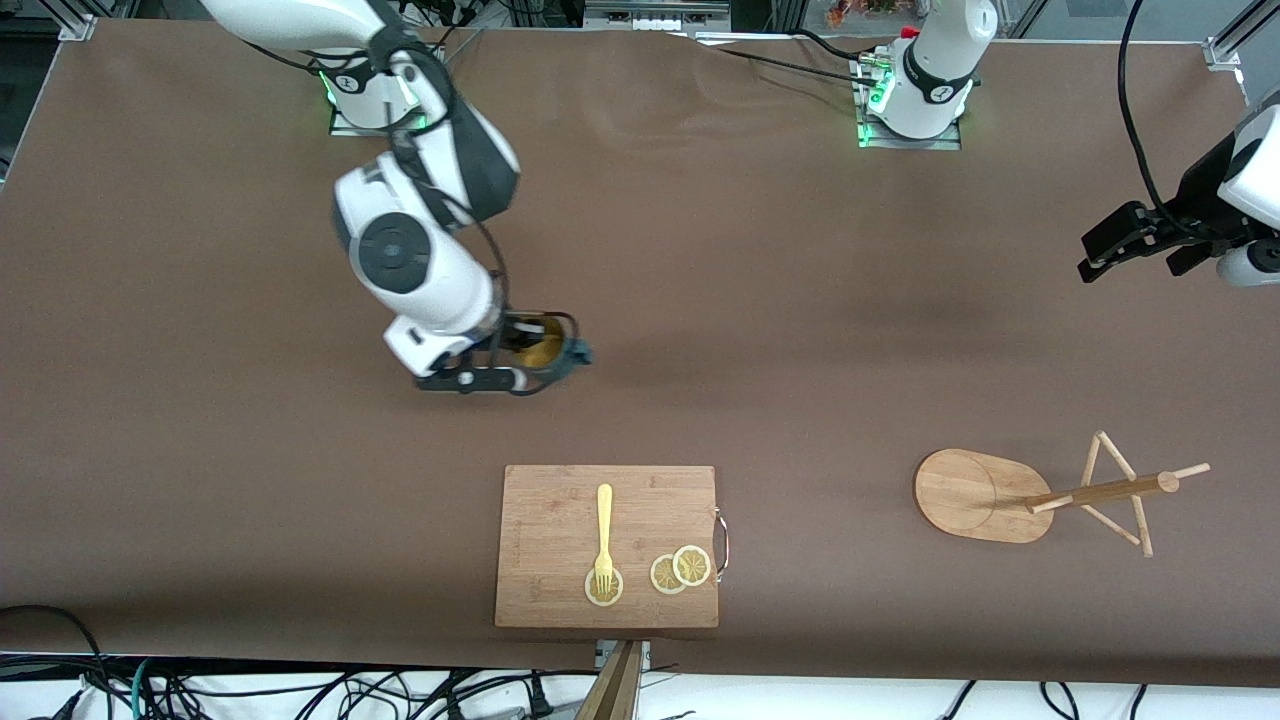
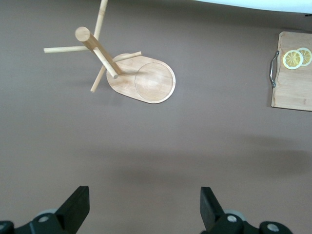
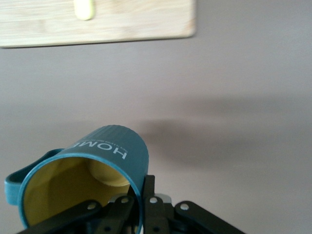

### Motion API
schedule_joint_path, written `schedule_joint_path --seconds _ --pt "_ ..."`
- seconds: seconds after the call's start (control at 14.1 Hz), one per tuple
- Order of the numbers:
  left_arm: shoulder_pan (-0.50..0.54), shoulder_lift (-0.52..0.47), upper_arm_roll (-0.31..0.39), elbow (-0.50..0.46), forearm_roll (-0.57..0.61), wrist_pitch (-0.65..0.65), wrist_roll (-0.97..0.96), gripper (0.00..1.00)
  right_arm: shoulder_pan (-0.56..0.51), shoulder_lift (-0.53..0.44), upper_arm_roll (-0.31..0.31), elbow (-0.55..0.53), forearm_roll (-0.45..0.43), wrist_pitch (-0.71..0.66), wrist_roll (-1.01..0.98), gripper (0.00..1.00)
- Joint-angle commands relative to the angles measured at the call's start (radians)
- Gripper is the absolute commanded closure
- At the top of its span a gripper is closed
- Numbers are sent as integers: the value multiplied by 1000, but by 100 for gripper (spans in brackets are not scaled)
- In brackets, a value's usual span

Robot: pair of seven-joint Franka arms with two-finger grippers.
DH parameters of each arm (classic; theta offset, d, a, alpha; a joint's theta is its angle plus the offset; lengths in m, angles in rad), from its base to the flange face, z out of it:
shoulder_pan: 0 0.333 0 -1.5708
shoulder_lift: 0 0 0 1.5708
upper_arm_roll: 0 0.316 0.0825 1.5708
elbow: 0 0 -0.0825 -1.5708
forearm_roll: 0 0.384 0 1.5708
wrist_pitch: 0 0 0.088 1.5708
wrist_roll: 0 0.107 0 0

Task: Pass cup and hang on rack
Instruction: 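Carry the teal mug with the right gripper toward the table middle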

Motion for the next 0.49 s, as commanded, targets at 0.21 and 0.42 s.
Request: schedule_joint_path --seconds 0.21,0.42 --pt "5 63 -2 44 -44 -89 192 0 204 236 -19 248 1 61 326 100" --pt "8 74 3 29 -42 -90 186 0 259 284 -21 248 -66 111 334 100"
